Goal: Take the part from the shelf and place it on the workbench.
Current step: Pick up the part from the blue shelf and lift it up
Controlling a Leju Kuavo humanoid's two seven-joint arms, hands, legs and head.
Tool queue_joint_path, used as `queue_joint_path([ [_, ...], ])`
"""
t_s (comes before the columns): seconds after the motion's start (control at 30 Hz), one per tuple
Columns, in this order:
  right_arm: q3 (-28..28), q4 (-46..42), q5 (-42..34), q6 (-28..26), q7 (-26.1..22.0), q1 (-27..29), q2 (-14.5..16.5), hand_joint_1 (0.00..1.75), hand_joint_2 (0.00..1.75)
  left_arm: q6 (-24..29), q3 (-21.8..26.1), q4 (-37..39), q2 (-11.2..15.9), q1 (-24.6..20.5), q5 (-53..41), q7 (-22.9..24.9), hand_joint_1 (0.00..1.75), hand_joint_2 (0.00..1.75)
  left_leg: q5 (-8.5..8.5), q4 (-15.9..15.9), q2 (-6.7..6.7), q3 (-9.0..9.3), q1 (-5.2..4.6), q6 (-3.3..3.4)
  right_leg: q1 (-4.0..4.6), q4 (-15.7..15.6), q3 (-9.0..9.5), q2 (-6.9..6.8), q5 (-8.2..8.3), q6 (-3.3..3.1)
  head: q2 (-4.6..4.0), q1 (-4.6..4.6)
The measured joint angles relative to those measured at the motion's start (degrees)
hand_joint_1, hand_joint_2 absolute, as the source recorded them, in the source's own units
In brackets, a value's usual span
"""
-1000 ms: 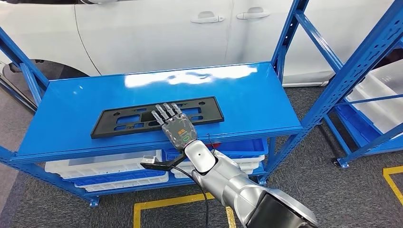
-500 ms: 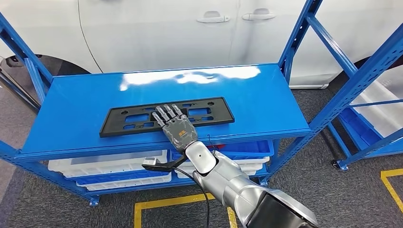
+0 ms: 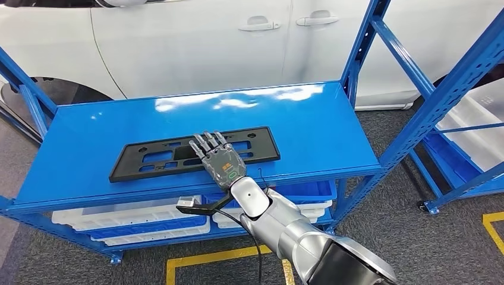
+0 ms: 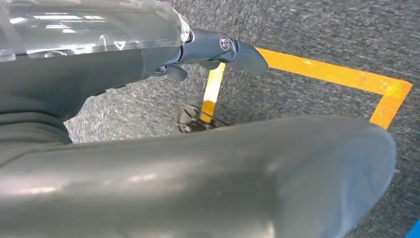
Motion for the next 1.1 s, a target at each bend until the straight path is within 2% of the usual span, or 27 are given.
queue_joint_path([
  [0.03,0.0,0.0,0.0,0.0,0.0,0.0,0.0,0.0,1.75,0.0,0.0,0.0,0.0,0.1,0.0,0.0,0.0,0.0,2.65,-3.4,0.06,1.09,0.0,0.05,0.01,0.2,0.47,0.05,-0.53,0.16,0.0,0.0],
  [0.07,0.0,0.0,0.0,0.0,0.0,0.0,0.0,0.0,1.75,0.0,0.1,0.0,0.1,0.1,-0.1,0.0,0.0,0.0,4.57,-7.1,0.14,2.71,-0.07,0.17,0.11,0.4,0.81,0.06,-1.01,0.4,0.0,0.0],
  [0.1,0.0,0.0,0.0,0.0,0.0,0.0,0.0,0.0,1.75,0.0,0.1,0.0,0.1,0.0,-0.1,0.0,0.0,0.0,5.68,-10.3,0.17,4.08,-0.15,0.45,0.22,0.6,0.97,0.08,-1.4,0.66,0.0,0.01],
  [0.13,0.0,0.0,0.0,-0.1,-0.1,0.0,0.0,0.0,1.75,0.0,0.1,0.0,0.1,0.0,-0.1,0.0,0.0,0.0,5.97,-12.1,0.19,4.83,-0.23,0.72,0.34,0.7,0.99,0.07,-1.67,0.94,0.0,0.01],
  [0.27,0.0,0.0,0.0,-0.3,-0.6,-0.1,0.0,0.0,1.75,0.0,0.2,0.0,0.1,0.0,-0.3,-0.1,0.0,0.0,5.06,-13.1,-0.02,5.59,-0.18,2.1,0.33,1.7,0.82,0.09,-2.38,2.09,0.0,0.01],
  [0.3,0.0,-0.1,0.0,-0.3,-0.6,-0.2,0.0,0.0,1.75,0.0,0.2,0.0,0.0,0.0,-0.4,-0.1,0.0,0.0,4.94,-13.2,-0.04,5.9,-0.12,2.38,0.18,3.3,-0.01,0.09,-3.2,2.43,0.0,0.01],
  [0.33,0.0,-0.1,0.0,-0.3,-0.7,-0.2,0.0,0.0,1.75,0.0,0.2,0.0,0.0,0.0,-0.5,-0.1,0.0,0.0,4.78,-13.4,-0.04,6.13,-0.09,2.62,0.02,6.2,-1.64,0.08,-4.42,2.73,0.0,0.01],
  [0.4,0.0,0.0,0.2,-0.2,-0.9,-0.1,0.0,0.0,1.75,0.0,0.4,0.0,0.1,-0.1,-0.6,-0.2,0.0,0.0,4.37,-13.4,-0.05,6.43,-0.16,2.95,-0.23,14.0,-6.65,0.08,-7.05,3.15,0.0,0.0],
  [0.43,0.0,0.1,0.3,-0.2,-0.9,0.1,0.0,0.0,1.75,0.0,0.4,0.0,0.1,-0.1,-0.6,-0.2,0.0,0.0,4.11,-13.4,-0.08,6.67,-0.19,3.02,-0.33,16.9,-8.83,0.08,-7.52,3.26,0.0,0.0],
  [0.47,0.0,0.1,0.3,-0.2,-0.9,0.3,-0.1,0.0,1.75,0.0,0.5,0.0,0.1,0.0,-0.6,-0.2,0.0,0.0,3.8,-13.4,-0.12,7.03,-0.21,3.01,-0.38,17.8,-10.08,0.08,-6.89,3.28,0.0,0.0],
  [0.5,0.0,0.2,0.3,-0.2,-1.0,0.4,-0.1,0.0,1.75,0.0,0.5,0.0,0.1,0.0,-0.6,-0.2,0.0,0.0,3.46,-13.4,-0.17,7.51,-0.24,2.96,-0.41,16.4,-10.16,0.08,-5.1,3.17,0.0,0.0],
  [0.57,0.0,0.2,0.4,-0.2,-1.0,0.5,-0.1,0.0,1.75,0.0,0.6,0.0,0.1,0.1,-0.7,-0.2,0.0,0.0,2.64,-13.4,-0.25,8.7,-0.28,2.76,-0.24,8.7,-7.63,0.09,0.4,2.52,0.0,0.01],
  [0.6,0.0,0.2,0.5,-0.2,-1.0,0.4,-0.1,0.0,1.75,0.0,0.6,0.0,0.1,0.0,-0.7,-0.2,0.0,0.0,2.31,-13.5,-0.28,9.18,-0.3,2.58,-0.01,5.1,-6.33,0.08,1.86,2.07,0.0,0.02],
  [0.63,0.0,0.2,0.6,-0.2,-1.0,0.4,-0.1,0.0,1.75,0.0,0.6,0.0,0.0,-0.1,-0.7,-0.2,0.0,0.0,2.01,-13.6,-0.3,9.47,-0.3,2.3,0.24,2.6,-5.34,0.08,2.65,1.63,0.0,0.02],
  [0.7,0.0,0.2,0.8,-0.2,-1.0,0.3,-0.2,0.0,1.75,0.0,0.6,0.0,0.0,-0.2,-0.7,-0.2,0.0,0.0,1.92,-13.5,-0.27,10.0,-0.34,1.54,0.55,1.1,-4.62,0.12,2.2,0.93,0.0,0.03],
  [0.77,0.0,0.2,1.0,-0.2,-1.0,0.3,-0.1,0.0,1.75,0.0,0.6,0.0,0.0,-0.2,-0.7,-0.2,0.0,0.0,1.68,-12.7,-0.14,10.44,-0.35,0.91,0.32,0.3,-3.36,0.2,2.52,0.35,0.01,0.01],
  [0.8,0.0,0.2,1.1,-0.2,-1.0,0.2,-0.1,0.0,1.75,0.0,0.6,0.0,0.0,-0.2,-0.8,-0.2,0.0,0.0,1.12,-11.3,-0.09,10.02,-0.32,0.67,0.16,0.1,-2.66,0.18,2.41,0.07,0.01,0.01],
  [0.87,0.0,0.2,1.1,0.2,-1.0,0.1,0.0,0.0,1.75,-0.1,0.7,0.0,0.0,-0.3,-0.9,-0.2,0.0,0.0,-1.41,-5.5,-0.03,7.08,-0.19,0.39,0.03,-0.3,-1.74,0.11,2.13,-0.31,0.0,0.0],
  [0.93,0.0,0.2,1.1,1.1,-1.1,0.1,0.0,0.25,1.75,-0.1,0.7,0.0,0.1,-0.4,-0.9,-0.3,0.0,0.0,-3.92,0.9,-0.03,2.76,-0.14,-0.08,0.09,-0.2,-1.5,0.13,1.71,-0.49,0.0,0.0],
  [0.97,0.0,0.3,1.1,1.6,-1.2,0.2,0.0,0.61,1.75,-0.1,0.7,0.0,0.1,-0.3,-0.8,-0.3,0.0,0.0,-3.99,2.2,-0.02,1.38,-0.12,-0.26,0.1,-0.2,-1.33,0.2,1.46,-0.48,0.0,0.0],
  [1.0,0.0,0.3,1.1,2.2,-1.4,0.3,0.0,1.02,1.75,-0.1,0.7,0.0,0.1,-0.2,-0.8,-0.3,0.0,0.0,-2.75,1.5,-0.01,1.0,-0.08,-0.39,0.06,-0.1,-1.07,0.3,1.18,-0.4,0.0,0.0],
  [1.07,0.0,0.3,1.1,3.2,-1.7,0.3,0.0,1.61,1.75,-0.1,0.7,0.0,0.2,-0.1,-0.7,-0.4,0.0,0.0,2.37,-5.2,0.04,2.74,0.06,-0.5,-0.07,0.2,-0.34,0.43,0.41,0.0,0.0,0.0],
  [1.1,0.0,0.3,1.1,3.6,-1.8,0.3,0.0,1.68,1.75,-0.1,0.7,0.0,0.2,-0.1,-0.7,-0.4,0.0,0.0,4.07,-8.8,0.08,3.8,0.02,-0.53,-0.07,0.5,-0.09,0.43,0.02,0.3,0.0,0.0],
])
